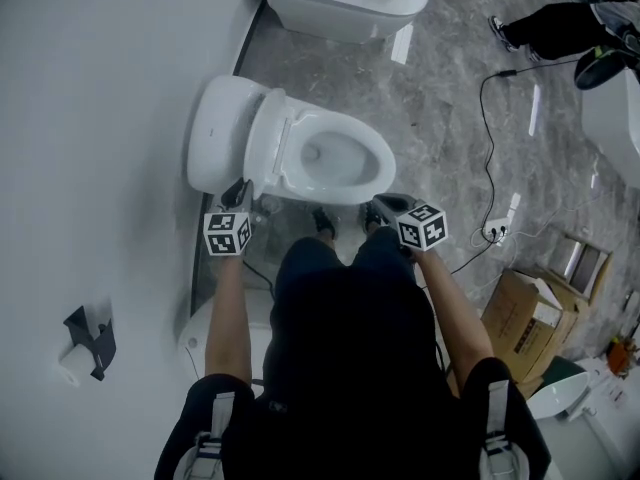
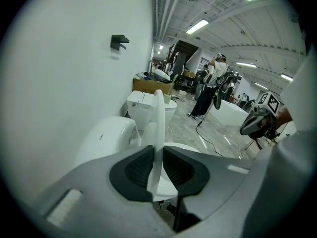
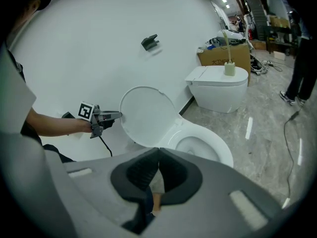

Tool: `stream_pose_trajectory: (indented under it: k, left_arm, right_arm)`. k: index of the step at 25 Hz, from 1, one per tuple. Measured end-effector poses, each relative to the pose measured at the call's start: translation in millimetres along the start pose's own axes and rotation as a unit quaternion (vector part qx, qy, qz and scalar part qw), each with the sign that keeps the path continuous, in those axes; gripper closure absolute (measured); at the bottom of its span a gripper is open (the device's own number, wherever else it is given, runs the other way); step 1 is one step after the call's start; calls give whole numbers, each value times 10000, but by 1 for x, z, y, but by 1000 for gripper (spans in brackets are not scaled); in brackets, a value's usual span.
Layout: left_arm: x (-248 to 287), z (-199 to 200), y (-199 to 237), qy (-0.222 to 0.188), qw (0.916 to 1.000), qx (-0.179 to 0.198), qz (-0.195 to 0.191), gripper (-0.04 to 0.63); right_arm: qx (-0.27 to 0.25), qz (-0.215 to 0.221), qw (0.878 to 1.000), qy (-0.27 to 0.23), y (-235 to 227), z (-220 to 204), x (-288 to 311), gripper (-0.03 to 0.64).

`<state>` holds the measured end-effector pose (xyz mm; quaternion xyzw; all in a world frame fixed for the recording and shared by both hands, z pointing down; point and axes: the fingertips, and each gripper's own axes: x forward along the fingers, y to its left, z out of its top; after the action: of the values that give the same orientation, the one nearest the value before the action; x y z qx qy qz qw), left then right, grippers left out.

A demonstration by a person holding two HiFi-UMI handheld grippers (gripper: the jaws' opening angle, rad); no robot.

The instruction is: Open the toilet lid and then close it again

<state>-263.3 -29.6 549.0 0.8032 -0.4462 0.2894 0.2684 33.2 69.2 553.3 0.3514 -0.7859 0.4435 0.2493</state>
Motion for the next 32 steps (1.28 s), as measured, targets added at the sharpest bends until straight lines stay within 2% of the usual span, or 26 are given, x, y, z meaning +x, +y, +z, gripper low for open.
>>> stream_pose_trajectory:
  k: [5,8,11,15,18,20,26,32]
  left_arm:
    - [6,-6,-44,45,9994,86,-342,523]
    - [14,-9,-75,157,9977,313,-587,515]
    - [23,-13,-102,287,9959,551,-660,512]
    - [32,-22,-131,428,9942,571,-801,506]
    - [41,-27,-152,613,9903,859,-907,505]
    - [46,-28,-161,685,9886,1032,-852,505]
    - [51,-35,-175,753,9887,1021,-798,503]
    - [59,-38,-186,808,9847,1225,-941,502]
  right_arm:
    - [-56,75,9999,53,-6,-2,-8,615]
    - [-119,111,9998,59,-14,2,-14,615]
    - [-166,147,9997,81,-22,4,-21,615]
    - [-212,193,9995,117,-28,5,-24,615]
    - [-222,244,9994,136,-31,6,-25,615]
    - [-202,300,9993,131,-31,6,-24,615]
    - [-234,573,9979,168,-14,8,-8,615]
    - [-128,801,9966,110,-1,18,15,614]
